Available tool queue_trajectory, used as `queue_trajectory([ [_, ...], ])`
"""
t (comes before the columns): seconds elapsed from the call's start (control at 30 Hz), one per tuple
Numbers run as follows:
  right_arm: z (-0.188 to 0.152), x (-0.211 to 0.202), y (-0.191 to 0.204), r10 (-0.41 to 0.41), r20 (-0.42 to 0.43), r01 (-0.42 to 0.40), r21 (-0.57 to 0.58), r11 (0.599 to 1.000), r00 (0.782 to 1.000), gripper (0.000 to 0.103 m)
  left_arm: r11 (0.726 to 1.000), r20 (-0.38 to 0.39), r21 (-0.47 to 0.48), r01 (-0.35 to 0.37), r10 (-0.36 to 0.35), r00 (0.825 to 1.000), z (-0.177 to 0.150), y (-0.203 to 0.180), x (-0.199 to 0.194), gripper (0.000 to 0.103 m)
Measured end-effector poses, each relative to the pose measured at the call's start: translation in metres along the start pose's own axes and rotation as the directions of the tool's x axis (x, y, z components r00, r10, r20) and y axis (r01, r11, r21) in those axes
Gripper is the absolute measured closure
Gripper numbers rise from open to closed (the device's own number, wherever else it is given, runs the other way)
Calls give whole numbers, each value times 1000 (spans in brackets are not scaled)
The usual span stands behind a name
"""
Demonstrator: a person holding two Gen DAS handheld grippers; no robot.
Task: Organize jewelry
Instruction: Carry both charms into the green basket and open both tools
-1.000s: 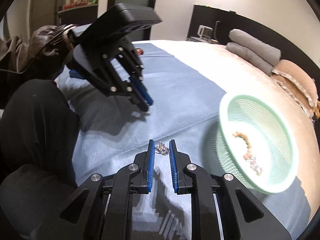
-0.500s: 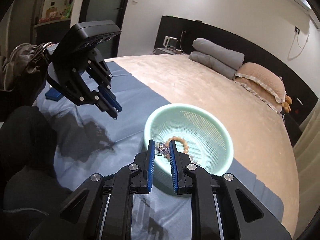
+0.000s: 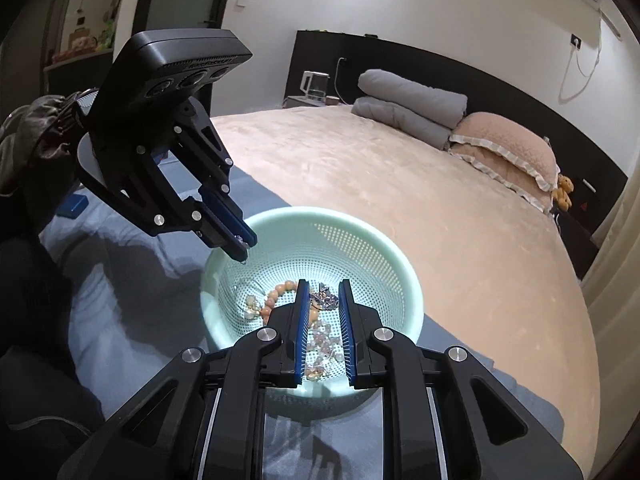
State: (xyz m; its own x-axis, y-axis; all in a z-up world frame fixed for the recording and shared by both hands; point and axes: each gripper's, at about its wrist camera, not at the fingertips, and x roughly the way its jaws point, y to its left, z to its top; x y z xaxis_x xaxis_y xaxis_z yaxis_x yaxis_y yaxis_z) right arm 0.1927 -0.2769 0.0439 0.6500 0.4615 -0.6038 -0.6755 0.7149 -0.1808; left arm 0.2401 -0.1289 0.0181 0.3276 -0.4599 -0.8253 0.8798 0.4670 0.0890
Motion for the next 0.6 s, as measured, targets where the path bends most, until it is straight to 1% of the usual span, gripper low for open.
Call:
queue_trajectory([
  [0.17, -12, 28, -6, 26, -41, -25, 20, 999, 999, 89, 999, -35, 3, 36, -36, 999, -2, 3, 27, 92],
  [0.3, -16, 35, -9, 43, -42, -42, 30, 999, 998, 89, 999, -51, 0, 40, -40, 998, -4, 6, 38, 92],
  [0.37, -18, 36, -9, 38, -45, -37, 36, 999, 998, 89, 999, -54, -6, 38, -38, 998, -5, 6, 40, 92],
  [0.43, -18, 36, -11, 29, -46, -27, 46, 999, 999, 89, 999, -56, -13, 29, -30, 998, -6, 8, 41, 92],
  [0.5, -18, 34, -16, 41, -43, -38, 72, 997, 998, 87, 1000, -57, -19, -17, 16, 998, -5, 8, 42, 90],
  [0.53, -17, 32, -18, 32, -34, -30, 82, 996, 999, 84, 999, -52, -23, -41, 39, 998, -5, 8, 40, 87],
  [0.57, -17, 28, -19, 18, -19, -16, 97, 995, 1000, 63, 998, -45, -31, -59, 57, 997, -6, 8, 37, 66],
  [0.6, -18, 25, -21, 14, -1, -14, 117, 993, 1000, 34, 995, -34, -44, -90, 89, 995, -6, 8, 33, 26],
])
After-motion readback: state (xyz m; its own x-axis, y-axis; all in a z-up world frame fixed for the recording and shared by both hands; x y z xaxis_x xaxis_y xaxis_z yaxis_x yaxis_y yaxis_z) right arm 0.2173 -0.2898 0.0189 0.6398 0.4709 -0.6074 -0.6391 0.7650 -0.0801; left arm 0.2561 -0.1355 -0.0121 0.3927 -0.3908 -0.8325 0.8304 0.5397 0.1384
